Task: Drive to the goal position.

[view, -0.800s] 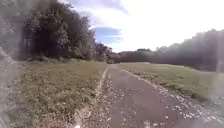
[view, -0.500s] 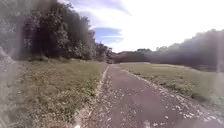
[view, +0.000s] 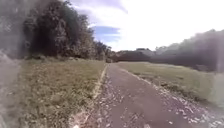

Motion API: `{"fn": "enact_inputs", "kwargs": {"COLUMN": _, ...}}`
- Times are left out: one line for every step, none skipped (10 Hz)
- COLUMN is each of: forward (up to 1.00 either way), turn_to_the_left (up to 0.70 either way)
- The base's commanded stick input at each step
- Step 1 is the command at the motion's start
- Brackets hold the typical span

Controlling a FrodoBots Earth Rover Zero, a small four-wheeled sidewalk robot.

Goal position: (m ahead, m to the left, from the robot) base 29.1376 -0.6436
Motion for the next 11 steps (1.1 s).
{"fn": "enact_inputs", "kwargs": {"forward": 0.7, "turn_to_the_left": -0.35}}
{"fn": "enact_inputs", "kwargs": {"forward": 0.7, "turn_to_the_left": -0.35}}
{"fn": "enact_inputs", "kwargs": {"forward": 0.7, "turn_to_the_left": -0.35}}
{"fn": "enact_inputs", "kwargs": {"forward": 0.7, "turn_to_the_left": -0.35}}
{"fn": "enact_inputs", "kwargs": {"forward": 0.7, "turn_to_the_left": -0.33}}
{"fn": "enact_inputs", "kwargs": {"forward": 0.7, "turn_to_the_left": -0.11}}
{"fn": "enact_inputs", "kwargs": {"forward": 0.7, "turn_to_the_left": 0.0}}
{"fn": "enact_inputs", "kwargs": {"forward": 0.7, "turn_to_the_left": 0.0}}
{"fn": "enact_inputs", "kwargs": {"forward": 0.7, "turn_to_the_left": 0.0}}
{"fn": "enact_inputs", "kwargs": {"forward": 0.85, "turn_to_the_left": 0.0}}
{"fn": "enact_inputs", "kwargs": {"forward": 0.85, "turn_to_the_left": 0.0}}
